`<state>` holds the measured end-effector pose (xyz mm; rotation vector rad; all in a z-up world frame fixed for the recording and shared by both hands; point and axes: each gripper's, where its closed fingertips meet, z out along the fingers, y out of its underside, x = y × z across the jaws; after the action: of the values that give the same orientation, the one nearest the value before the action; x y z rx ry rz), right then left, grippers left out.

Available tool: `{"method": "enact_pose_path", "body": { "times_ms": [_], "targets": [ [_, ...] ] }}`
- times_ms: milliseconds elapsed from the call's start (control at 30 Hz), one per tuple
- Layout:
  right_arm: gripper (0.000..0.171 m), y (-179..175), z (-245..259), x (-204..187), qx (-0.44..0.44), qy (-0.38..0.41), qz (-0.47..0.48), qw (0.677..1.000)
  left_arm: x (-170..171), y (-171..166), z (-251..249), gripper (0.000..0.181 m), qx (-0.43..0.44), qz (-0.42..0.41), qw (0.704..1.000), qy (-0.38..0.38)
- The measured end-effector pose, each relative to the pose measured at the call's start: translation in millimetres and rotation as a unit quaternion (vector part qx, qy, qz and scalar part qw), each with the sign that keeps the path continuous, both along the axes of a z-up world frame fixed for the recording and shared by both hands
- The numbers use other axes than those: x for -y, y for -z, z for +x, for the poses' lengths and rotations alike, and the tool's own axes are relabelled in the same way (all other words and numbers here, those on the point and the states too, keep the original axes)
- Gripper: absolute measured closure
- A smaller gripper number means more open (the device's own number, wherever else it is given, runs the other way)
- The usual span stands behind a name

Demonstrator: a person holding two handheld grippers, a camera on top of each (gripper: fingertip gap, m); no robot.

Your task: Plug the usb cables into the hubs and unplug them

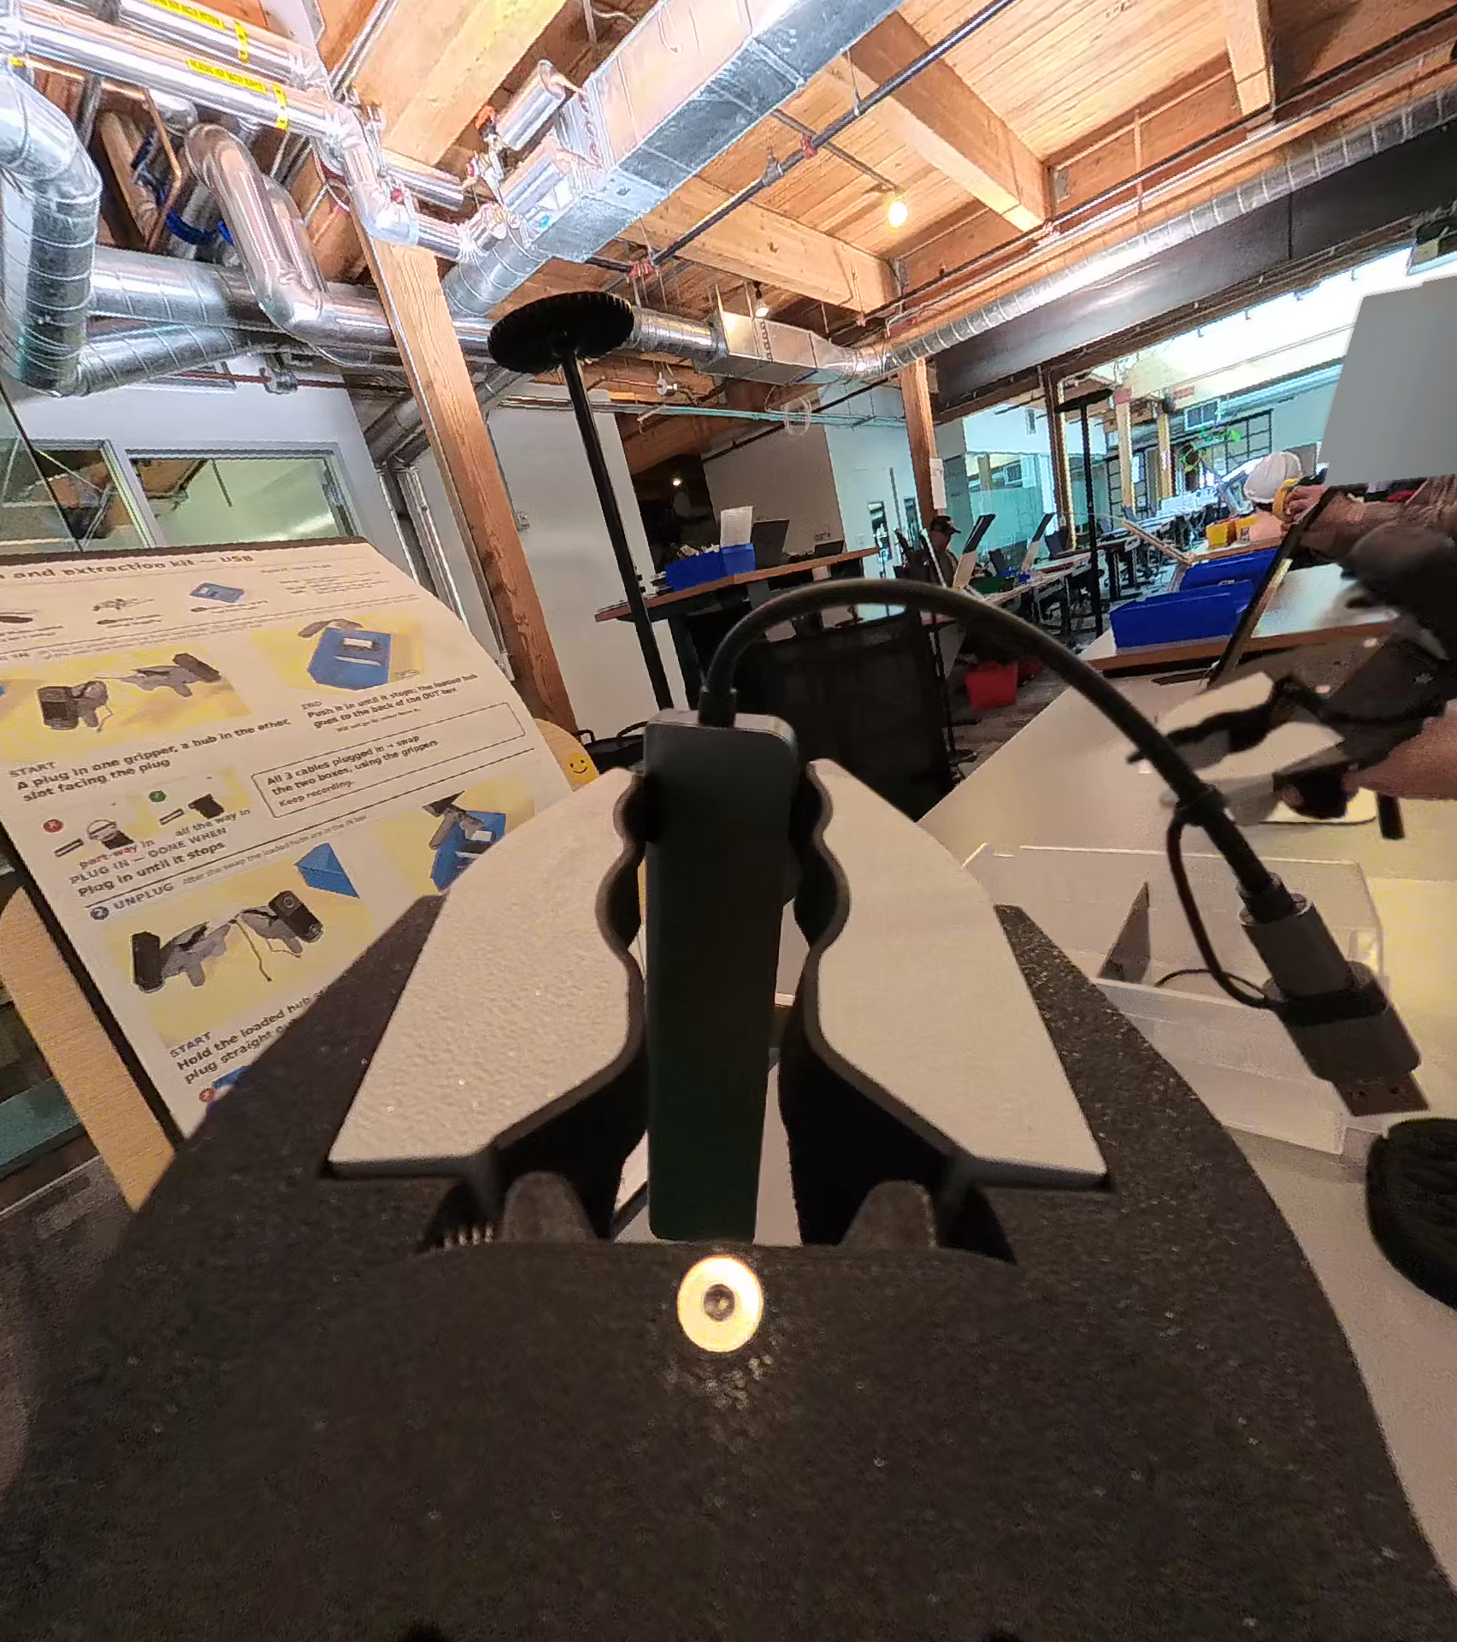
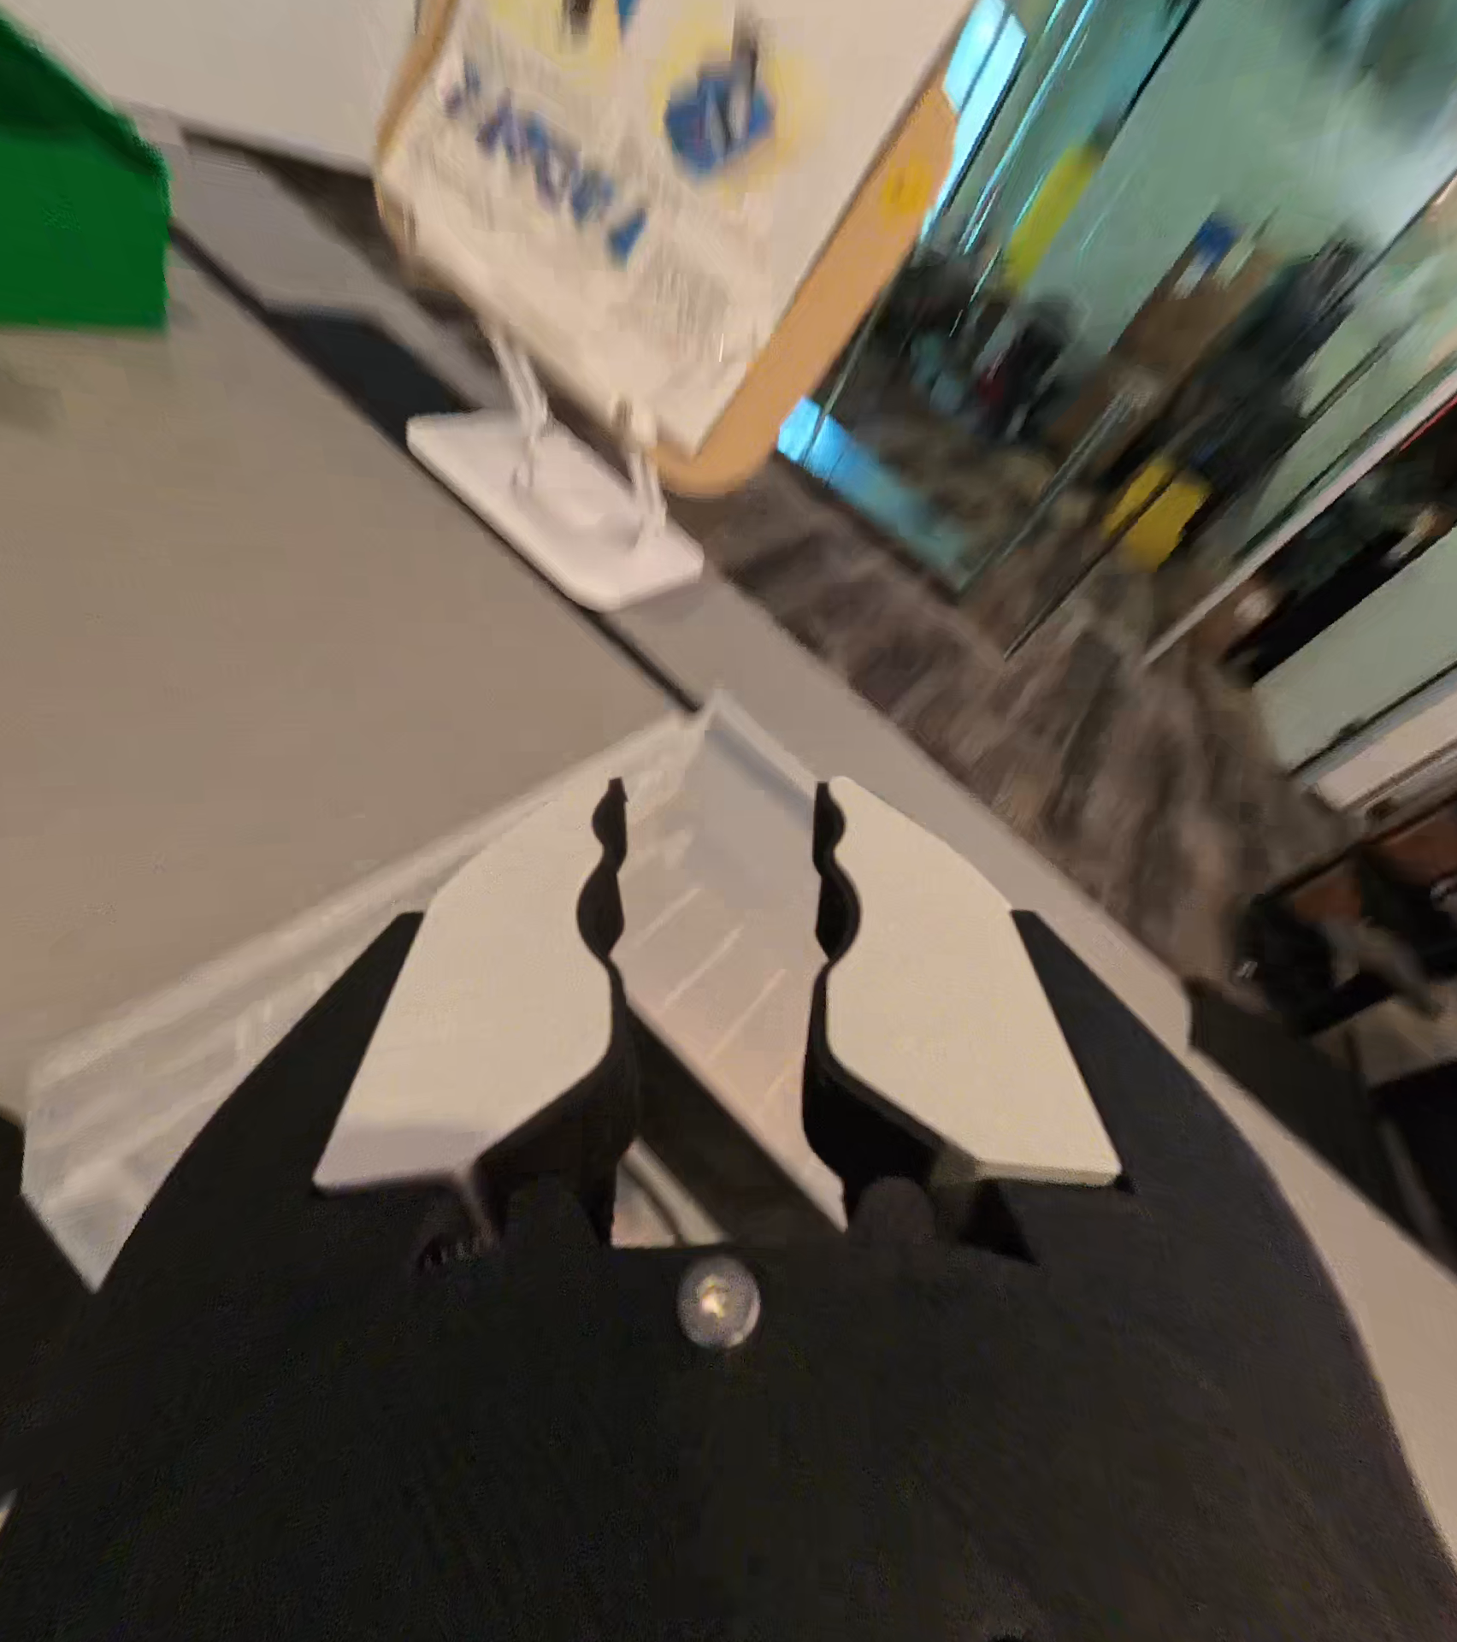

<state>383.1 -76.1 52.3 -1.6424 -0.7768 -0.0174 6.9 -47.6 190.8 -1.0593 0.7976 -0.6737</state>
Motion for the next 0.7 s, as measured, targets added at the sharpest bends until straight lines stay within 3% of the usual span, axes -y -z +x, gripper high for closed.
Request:
{"method": "enact_pose_path", "body": {
  "times_ms": [33,167,333,500,600,700],
  "targets": [
    [0.130,-18.7,-11.2,-0.1,-0.006,-0.008,0.035,0.999,0.0,1.6,2.1,0.150,-0.003,-0.004,1.000,0.003],
    [0.123,-59.6,-102.0,-3.2,-0.035,-0.116,0.086,0.989,4.9,6.9,14.5,0.150,-0.002,-0.023,0.999,0.040],
    [0.119,-49.6,-244.6,-9.3,-0.029,-0.241,0.082,0.967,11.5,11.9,30.2,0.150,0.007,-0.048,0.996,0.081],
    [0.117,-13.3,-319.4,-18.2,0.023,-0.243,0.122,0.962,21.8,16.9,47.5,0.150,0.014,-0.065,0.991,0.119],
    [0.114,-17.6,-337.0,-18.0,-0.064,-0.237,0.141,0.959,25.4,18.0,54.6,0.150,0.020,-0.057,0.992,0.114],
    [0.114,-31.6,-331.7,-22.2,-0.119,-0.180,0.201,0.956,30.8,20.4,63.3,0.150,0.026,-0.059,0.991,0.121]
  ]
}}
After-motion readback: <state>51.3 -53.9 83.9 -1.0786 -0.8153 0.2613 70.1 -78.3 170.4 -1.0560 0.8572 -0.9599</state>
